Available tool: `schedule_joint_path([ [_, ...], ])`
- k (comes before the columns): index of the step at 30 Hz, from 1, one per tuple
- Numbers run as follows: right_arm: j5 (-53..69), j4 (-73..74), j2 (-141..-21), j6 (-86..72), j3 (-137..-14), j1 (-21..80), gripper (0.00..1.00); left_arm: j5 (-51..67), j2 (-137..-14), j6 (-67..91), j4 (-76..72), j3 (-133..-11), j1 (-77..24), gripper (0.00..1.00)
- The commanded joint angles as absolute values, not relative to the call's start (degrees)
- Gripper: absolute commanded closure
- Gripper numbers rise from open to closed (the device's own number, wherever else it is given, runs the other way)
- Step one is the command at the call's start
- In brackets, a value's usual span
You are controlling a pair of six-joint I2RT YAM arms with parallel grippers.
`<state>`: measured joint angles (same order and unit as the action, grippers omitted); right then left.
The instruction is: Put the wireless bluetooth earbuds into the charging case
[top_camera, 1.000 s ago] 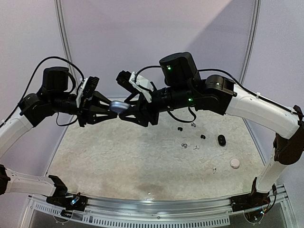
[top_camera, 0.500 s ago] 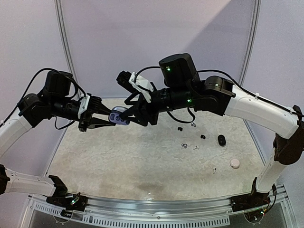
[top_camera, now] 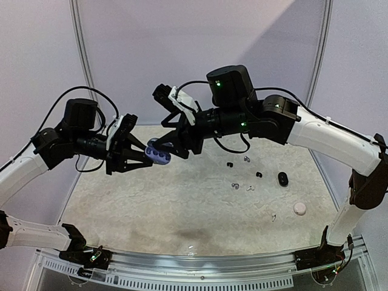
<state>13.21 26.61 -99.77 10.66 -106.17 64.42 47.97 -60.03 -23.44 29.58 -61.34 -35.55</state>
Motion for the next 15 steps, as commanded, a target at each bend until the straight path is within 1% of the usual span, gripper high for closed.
schedule_joint_path([
  [1,15.4,25.9,-99.1,7.8,-106.6,63.2,0.25,50.9,-58.8,-8.6,19.5,-58.0,-34.8,1.0],
  [4,16.2,25.6,-98.7,7.3,-106.6,63.0,0.18,50.8,-58.6,-3.5,16.4,-56.2,-34.3,1.0],
  [7,15.7,24.2,-97.4,5.0,-106.5,61.4,0.03,50.3,-58.2,-0.3,12.8,-54.1,-33.5,1.0],
  [8,15.4,24.0,-96.8,2.5,-106.4,60.0,0.01,50.1,-58.2,0.6,11.7,-53.5,-33.1,1.0],
  [11,15.3,24.7,-95.0,-6.5,-104.7,53.8,0.01,48.8,-58.1,3.3,9.0,-52.1,-31.7,1.0],
  [15,5.3,29.1,-92.1,-18.2,-99.1,46.9,0.1,47.3,-57.5,5.4,6.6,-50.5,-30.5,1.0],
])
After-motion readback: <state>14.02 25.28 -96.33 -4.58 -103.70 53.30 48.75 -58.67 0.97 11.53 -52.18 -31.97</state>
